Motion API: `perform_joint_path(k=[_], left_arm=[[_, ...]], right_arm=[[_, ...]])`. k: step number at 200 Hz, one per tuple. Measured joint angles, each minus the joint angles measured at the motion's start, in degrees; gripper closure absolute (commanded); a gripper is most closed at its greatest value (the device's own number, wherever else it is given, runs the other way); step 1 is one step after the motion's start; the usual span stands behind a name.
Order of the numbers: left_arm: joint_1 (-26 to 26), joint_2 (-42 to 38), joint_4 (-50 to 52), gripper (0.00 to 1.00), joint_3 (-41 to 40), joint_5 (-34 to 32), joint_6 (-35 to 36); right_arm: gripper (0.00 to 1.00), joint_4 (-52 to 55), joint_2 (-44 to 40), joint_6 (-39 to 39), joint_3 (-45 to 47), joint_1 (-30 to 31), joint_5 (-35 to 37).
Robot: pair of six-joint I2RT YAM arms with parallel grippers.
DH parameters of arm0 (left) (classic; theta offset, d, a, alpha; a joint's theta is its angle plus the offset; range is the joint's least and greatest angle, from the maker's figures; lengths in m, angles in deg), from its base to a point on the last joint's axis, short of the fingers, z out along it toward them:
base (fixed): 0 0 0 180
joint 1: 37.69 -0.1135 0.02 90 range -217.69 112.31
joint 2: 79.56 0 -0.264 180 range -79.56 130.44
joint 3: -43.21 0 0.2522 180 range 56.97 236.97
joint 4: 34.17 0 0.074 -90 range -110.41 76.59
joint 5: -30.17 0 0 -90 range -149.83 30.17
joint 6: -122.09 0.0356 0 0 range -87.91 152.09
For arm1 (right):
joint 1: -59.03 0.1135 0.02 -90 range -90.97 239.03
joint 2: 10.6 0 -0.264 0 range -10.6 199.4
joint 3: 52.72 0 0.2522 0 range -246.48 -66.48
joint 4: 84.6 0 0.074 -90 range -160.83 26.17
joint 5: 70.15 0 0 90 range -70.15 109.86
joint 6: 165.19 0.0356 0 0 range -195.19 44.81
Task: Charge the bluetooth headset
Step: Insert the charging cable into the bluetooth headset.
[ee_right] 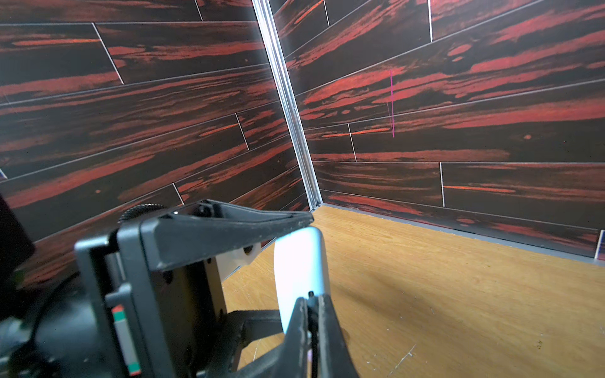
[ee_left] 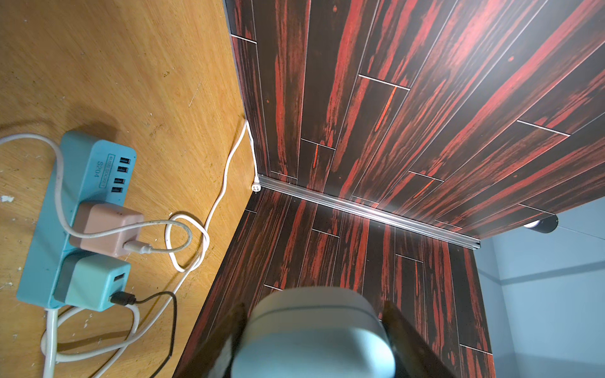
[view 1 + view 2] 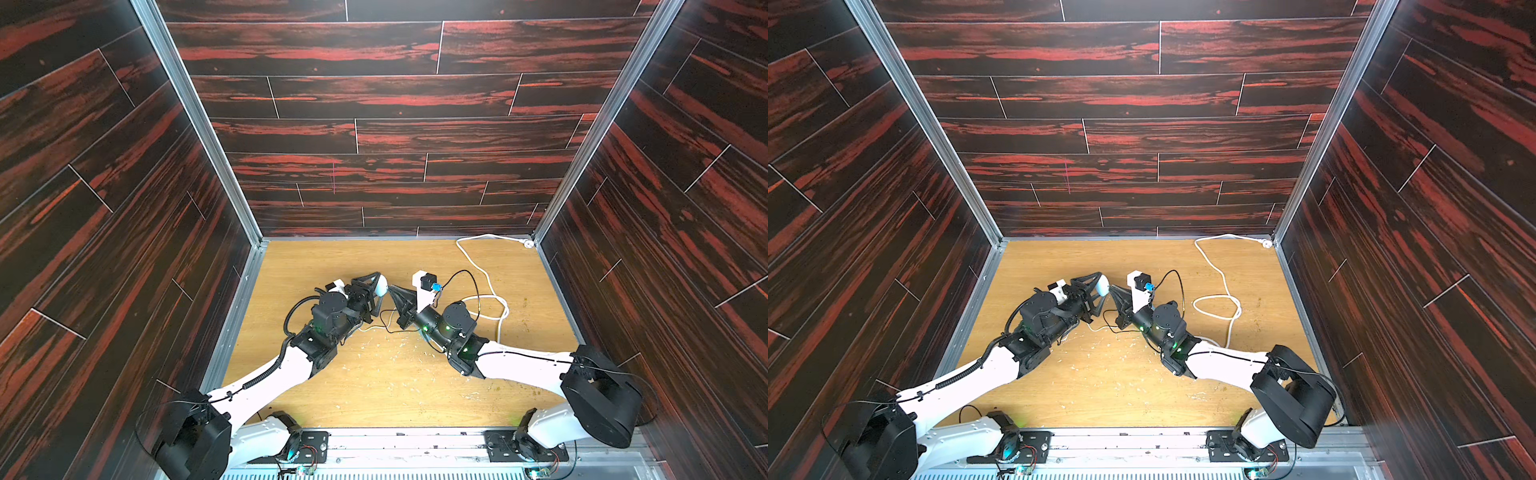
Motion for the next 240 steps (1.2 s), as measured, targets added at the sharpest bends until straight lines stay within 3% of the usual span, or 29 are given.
perform_joint_path(k=[142, 240], left_arm=[[0.07, 0.42, -3.26, 0.85, 0.0, 0.94, -0.46], [0.9, -1.36, -1.11, 0.86, -0.02, 0.83, -0.39]], right_arm=[[0.99, -1.14, -0.98, -0.87, 0.0, 0.0, 0.46], [0.99, -0.09, -2.99, -6.01, 1.11, 0.15, 0.15]])
